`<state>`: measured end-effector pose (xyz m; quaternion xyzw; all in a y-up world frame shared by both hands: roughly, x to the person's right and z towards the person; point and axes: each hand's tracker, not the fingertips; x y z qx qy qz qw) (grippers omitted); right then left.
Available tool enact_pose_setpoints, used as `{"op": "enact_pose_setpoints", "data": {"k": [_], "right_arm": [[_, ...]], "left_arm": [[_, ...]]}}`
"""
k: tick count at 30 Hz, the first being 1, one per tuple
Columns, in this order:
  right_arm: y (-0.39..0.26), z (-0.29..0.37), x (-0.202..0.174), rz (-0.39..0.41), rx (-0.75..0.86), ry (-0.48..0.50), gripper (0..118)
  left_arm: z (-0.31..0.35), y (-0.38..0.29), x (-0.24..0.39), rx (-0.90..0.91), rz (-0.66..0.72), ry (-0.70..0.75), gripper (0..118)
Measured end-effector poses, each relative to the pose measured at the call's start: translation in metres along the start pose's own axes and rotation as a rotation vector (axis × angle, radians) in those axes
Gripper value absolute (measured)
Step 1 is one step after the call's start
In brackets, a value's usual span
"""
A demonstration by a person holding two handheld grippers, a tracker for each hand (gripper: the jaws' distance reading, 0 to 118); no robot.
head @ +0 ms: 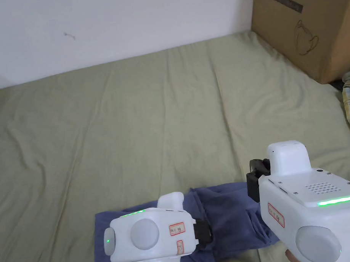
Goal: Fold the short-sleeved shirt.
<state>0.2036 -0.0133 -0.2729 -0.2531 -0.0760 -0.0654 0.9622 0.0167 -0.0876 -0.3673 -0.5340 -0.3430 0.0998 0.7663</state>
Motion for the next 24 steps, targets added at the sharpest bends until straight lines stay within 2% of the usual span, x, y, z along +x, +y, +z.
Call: {"op": "enact_pose_setpoints", "data": {"k": [2,5,11,15,20,24], "right_arm": [[0.002,0.003,-0.001,-0.001,0.007,-0.001,0],[0.005,0.011,-0.003,0.011,0.031,-0.003,0],[0.01,0.021,-0.012,0.041,0.102,-0.006,0],[0.016,0.027,-0.023,0.037,0.129,0.021,0],[0.019,0.029,-0.043,0.078,0.163,0.027,0],[0.026,0.031,-0.056,0.073,0.213,0.024,0]], "left_arm": [[-0.004,-0.004,0.003,-0.028,-0.044,0.006,2],[0.004,-0.007,0.0,-0.027,-0.019,0.016,2],[0.067,-0.002,-0.032,0.094,0.028,0.016,2],[0.117,-0.007,-0.077,0.193,0.145,0.011,2],[0.151,-0.042,-0.144,0.248,0.29,0.066,2],[0.164,-0.066,-0.186,0.289,0.441,-0.021,3]]}}
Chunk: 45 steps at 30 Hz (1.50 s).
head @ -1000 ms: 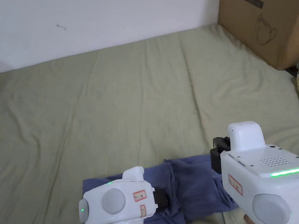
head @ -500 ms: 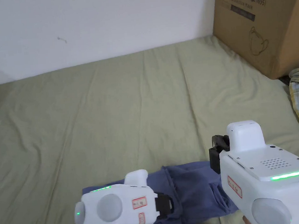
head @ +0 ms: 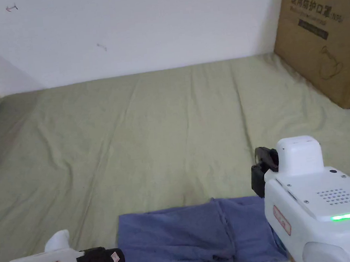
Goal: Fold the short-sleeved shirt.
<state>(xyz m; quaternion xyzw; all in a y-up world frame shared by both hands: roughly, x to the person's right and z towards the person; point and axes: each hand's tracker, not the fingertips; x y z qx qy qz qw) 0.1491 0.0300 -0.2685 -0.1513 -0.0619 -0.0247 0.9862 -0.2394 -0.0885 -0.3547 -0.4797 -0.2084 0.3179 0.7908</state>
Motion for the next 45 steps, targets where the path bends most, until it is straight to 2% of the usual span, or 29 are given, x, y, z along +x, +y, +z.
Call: {"op": "enact_pose_setpoints", "data": {"k": [3,4,8,9,11,15,19,20,21,22,24,25,26,28,30,33,37,41,45], "right_arm": [[0.007,0.0,-0.011,0.02,0.05,-0.018,0],[0.009,0.0,-0.015,0.027,0.054,-0.021,0],[0.013,-0.008,-0.027,0.049,0.031,-0.022,0],[0.013,-0.01,-0.03,0.052,0.025,-0.026,0],[0.012,-0.013,-0.033,0.049,0.012,-0.028,0],[0.014,-0.02,-0.041,0.06,-0.01,-0.022,0],[0.014,-0.027,-0.051,0.086,-0.031,-0.008,0],[0.014,-0.03,-0.054,0.091,-0.039,-0.009,0],[0.014,-0.031,-0.055,0.09,-0.044,-0.007,0],[0.014,-0.032,-0.057,0.079,-0.051,0.003,0],[0.015,-0.034,-0.06,0.061,-0.056,0.022,0],[0.016,-0.034,-0.062,0.064,-0.058,0.026,0],[0.017,-0.033,-0.063,0.073,-0.058,0.03,0],[0.018,-0.032,-0.065,0.11,-0.049,0.023,0],[0.02,-0.032,-0.064,0.114,-0.05,0.02,0],[0.021,-0.029,-0.059,0.096,-0.053,0.021,0],[0.017,-0.024,-0.052,0.094,-0.059,0.007,0],[0.011,-0.027,-0.05,0.065,-0.078,0.009,0],[0.008,-0.025,-0.049,0.06,-0.087,0.014,0]], "left_arm": [[0.003,0.004,-0.025,0.013,0.074,-0.068,4],[0.002,0.006,-0.031,0.007,0.095,-0.097,10],[-0.012,0.015,-0.036,-0.075,0.066,-0.153,110],[-0.015,0.017,-0.037,-0.068,0.068,-0.188,117],[-0.027,0.021,-0.044,-0.063,0.093,-0.235,116],[-0.062,0.024,-0.054,-0.074,0.151,-0.224,117],[-0.079,0.022,-0.05,-0.071,0.194,-0.366,115],[-0.086,0.023,-0.051,-0.133,0.218,-0.396,99],[-0.091,0.024,-0.052,-0.165,0.237,-0.409,60],[-0.095,0.024,-0.055,-0.194,0.256,-0.346,8],[-0.107,0.022,-0.057,-0.215,0.186,-0.157,10],[-0.105,0.023,-0.062,-0.201,0.217,-0.302,10],[-0.096,0.025,-0.066,-0.189,0.259,-0.33,10],[-0.087,0.029,-0.063,-0.185,0.192,-0.29,10],[-0.068,0.039,-0.069,-0.173,0.113,-0.209,10],[-0.035,0.052,-0.094,-0.145,0.136,-0.187,10],[0.022,0.065,-0.126,-0.082,0.143,-0.045,10],[0.049,0.061,-0.129,-0.05,0.155,-0.006,10],[0.049,0.058,-0.102,-0.031,0.138,0.056,10]]}}
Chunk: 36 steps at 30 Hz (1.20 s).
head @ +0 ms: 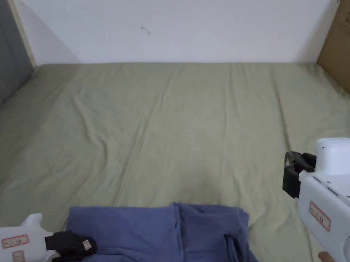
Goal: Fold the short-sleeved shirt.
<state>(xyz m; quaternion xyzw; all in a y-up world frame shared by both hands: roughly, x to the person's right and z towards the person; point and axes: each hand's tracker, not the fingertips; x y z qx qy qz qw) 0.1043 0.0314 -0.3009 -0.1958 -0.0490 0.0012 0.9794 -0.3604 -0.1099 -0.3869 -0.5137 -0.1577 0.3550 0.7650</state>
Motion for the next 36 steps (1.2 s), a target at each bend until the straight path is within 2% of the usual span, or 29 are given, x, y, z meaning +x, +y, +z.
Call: {"op": "enact_pose_setpoints", "data": {"k": [3,9,11,16,20,21,22,24,25,26,31,32,33,34,35,36], "right_arm": [[0.001,0.006,0.003,0.007,0.013,-0.001,0],[0.0,0.014,0.02,-0.03,0.036,-0.009,0],[-0.003,0.016,0.028,-0.047,0.032,-0.008,0],[-0.012,0.02,0.052,-0.079,0.028,-0.022,0],[-0.018,0.019,0.079,-0.145,0.008,-0.04,0],[-0.02,0.02,0.087,-0.161,0.004,-0.052,0],[-0.022,0.02,0.094,-0.176,0.0,-0.067,0],[-0.026,0.021,0.107,-0.202,-0.011,-0.089,0],[-0.029,0.022,0.113,-0.214,-0.016,-0.094,0],[-0.031,0.022,0.117,-0.221,-0.019,-0.102,0],[-0.041,0.017,0.132,-0.263,-0.047,-0.124,0],[-0.041,0.016,0.133,-0.277,-0.049,-0.12,0],[-0.042,0.016,0.133,-0.287,-0.049,-0.114,0],[-0.043,0.014,0.132,-0.291,-0.051,-0.107,0],[-0.043,0.014,0.131,-0.288,-0.052,-0.102,0],[-0.044,0.013,0.129,-0.282,-0.052,-0.098,0]], "left_arm": [[0.003,-0.001,0.039,0.016,-0.089,0.083,10],[0.014,-0.016,0.152,0.037,-0.33,0.072,10],[0.009,-0.024,0.188,0.028,-0.369,0.045,10],[-0.04,-0.044,0.246,-0.037,-0.438,0.0,10],[-0.101,-0.072,0.28,-0.137,-0.541,0.052,12],[-0.119,-0.08,0.287,-0.163,-0.544,0.062,16],[-0.134,-0.085,0.289,-0.185,-0.528,0.043,28],[-0.154,-0.092,0.29,-0.247,-0.513,-0.009,79],[-0.16,-0.098,0.294,-0.264,-0.481,-0.013,95],[-0.163,-0.101,0.294,-0.268,-0.475,-0.017,102],[-0.151,-0.1,0.29,-0.259,-0.515,0.019,100],[-0.145,-0.097,0.287,-0.24,-0.516,0.035,99],[-0.139,-0.092,0.284,-0.21,-0.513,0.049,91],[-0.13,-0.088,0.279,-0.177,-0.503,0.052,75],[-0.123,-0.084,0.274,-0.151,-0.498,0.068,38],[-0.118,-0.079,0.267,-0.13,-0.487,0.096,11]]}}
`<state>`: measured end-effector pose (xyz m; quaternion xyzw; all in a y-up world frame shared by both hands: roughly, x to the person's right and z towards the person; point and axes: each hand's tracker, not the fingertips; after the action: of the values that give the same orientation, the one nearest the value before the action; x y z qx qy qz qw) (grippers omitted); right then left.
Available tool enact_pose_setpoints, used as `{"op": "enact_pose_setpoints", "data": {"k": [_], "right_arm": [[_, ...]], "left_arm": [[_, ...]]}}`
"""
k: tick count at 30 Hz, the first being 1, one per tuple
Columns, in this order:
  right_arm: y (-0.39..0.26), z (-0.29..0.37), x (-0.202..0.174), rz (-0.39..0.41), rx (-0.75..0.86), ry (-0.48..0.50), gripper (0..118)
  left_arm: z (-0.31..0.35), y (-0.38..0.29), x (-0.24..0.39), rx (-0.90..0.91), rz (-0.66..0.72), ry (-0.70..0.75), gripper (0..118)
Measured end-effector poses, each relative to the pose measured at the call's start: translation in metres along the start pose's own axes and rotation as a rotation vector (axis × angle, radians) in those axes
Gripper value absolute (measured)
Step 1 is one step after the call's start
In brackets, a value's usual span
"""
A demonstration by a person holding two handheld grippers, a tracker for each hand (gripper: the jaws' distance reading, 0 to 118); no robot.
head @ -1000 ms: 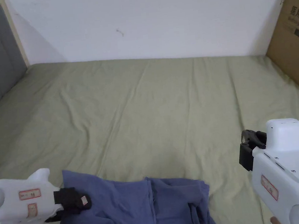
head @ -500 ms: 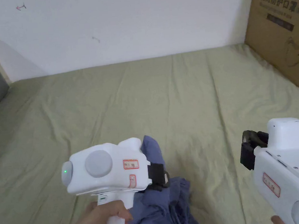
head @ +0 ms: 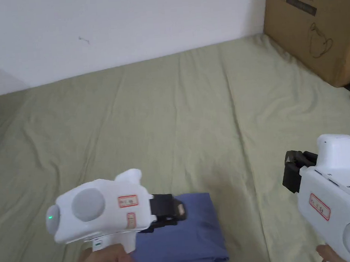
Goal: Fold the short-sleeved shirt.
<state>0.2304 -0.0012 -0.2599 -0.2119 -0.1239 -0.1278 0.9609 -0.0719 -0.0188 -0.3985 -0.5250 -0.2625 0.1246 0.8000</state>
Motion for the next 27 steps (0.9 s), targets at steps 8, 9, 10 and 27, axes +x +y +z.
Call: {"op": "enact_pose_setpoints", "data": {"k": [8,9,10,27], "right_arm": [[-0.011,-0.005,-0.012,0.021,-0.028,0.037,0],[-0.011,-0.006,-0.012,0.025,-0.033,0.038,0],[-0.012,-0.006,-0.012,0.027,-0.037,0.038,0],[-0.012,0.002,0.011,0.007,-0.058,0.01,0]], "left_arm": [[-0.041,-0.019,-0.032,-0.121,0.086,0.08,2],[-0.046,-0.022,-0.026,-0.124,0.092,0.052,2],[-0.054,-0.022,-0.021,-0.127,0.084,0.055,2],[-0.114,-0.044,0.059,-0.241,-0.095,-0.077,2]]}}
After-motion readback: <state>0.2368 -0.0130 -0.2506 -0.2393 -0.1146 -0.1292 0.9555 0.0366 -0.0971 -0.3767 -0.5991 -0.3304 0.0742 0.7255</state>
